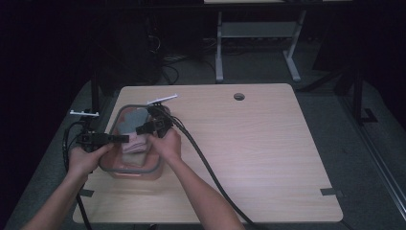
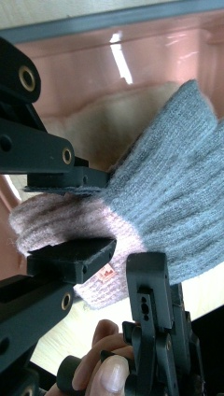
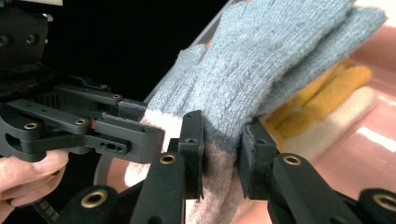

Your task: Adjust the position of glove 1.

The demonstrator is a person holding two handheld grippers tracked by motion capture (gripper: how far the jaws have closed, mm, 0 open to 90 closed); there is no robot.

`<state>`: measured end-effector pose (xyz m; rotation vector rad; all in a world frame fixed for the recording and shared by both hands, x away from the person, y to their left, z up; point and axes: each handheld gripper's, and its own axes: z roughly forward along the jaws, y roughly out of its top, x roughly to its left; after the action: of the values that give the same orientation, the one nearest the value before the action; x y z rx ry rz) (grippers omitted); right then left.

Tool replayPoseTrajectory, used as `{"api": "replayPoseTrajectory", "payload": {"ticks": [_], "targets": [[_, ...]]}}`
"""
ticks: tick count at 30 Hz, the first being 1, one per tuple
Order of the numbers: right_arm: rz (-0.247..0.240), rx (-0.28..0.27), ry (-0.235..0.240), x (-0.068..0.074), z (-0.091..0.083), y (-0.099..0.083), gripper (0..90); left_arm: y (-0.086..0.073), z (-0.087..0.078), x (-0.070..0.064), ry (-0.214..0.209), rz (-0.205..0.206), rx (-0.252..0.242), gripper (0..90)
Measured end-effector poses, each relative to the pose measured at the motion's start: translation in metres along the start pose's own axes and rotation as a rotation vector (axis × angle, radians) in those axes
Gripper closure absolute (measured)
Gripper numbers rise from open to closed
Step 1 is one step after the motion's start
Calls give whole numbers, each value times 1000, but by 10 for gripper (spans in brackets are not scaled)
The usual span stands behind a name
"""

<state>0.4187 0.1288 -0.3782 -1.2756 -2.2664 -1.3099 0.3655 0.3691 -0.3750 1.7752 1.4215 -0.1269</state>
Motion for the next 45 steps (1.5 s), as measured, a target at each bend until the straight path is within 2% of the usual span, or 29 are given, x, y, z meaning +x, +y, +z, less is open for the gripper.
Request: {"api": "replayPoseTrajectory", "payload": {"ticks": [4, 13, 19, 22, 30, 31, 32, 37, 45], "targets": [[6, 24, -10, -1, 8, -2, 729, -2, 4, 4, 18, -11, 23, 665], [-16, 83, -46, -1, 18, -3, 708, -4, 12, 6, 89, 15, 86, 663], [-24, 114, -57, 0, 19, -3, 683, -5, 15, 6, 126, 27, 104, 689], [-24, 118, -60, -1, 20, -3, 674, -6, 16, 5, 140, 36, 105, 678], [-34, 122, -77, -3, 12, 0, 622, -5, 15, 8, 152, 25, 104, 617], [-31, 119, -76, -3, 12, 0, 619, -4, 15, 8, 150, 11, 99, 606], [-30, 117, -76, -4, 10, 1, 617, -4, 14, 8, 150, 19, 97, 591], [-33, 116, -76, -4, 5, 2, 602, -2, 9, 6, 150, 7, 70, 558], [-34, 93, -78, -5, -6, 3, 594, 1, 5, 3, 149, 5, 39, 554]]}}
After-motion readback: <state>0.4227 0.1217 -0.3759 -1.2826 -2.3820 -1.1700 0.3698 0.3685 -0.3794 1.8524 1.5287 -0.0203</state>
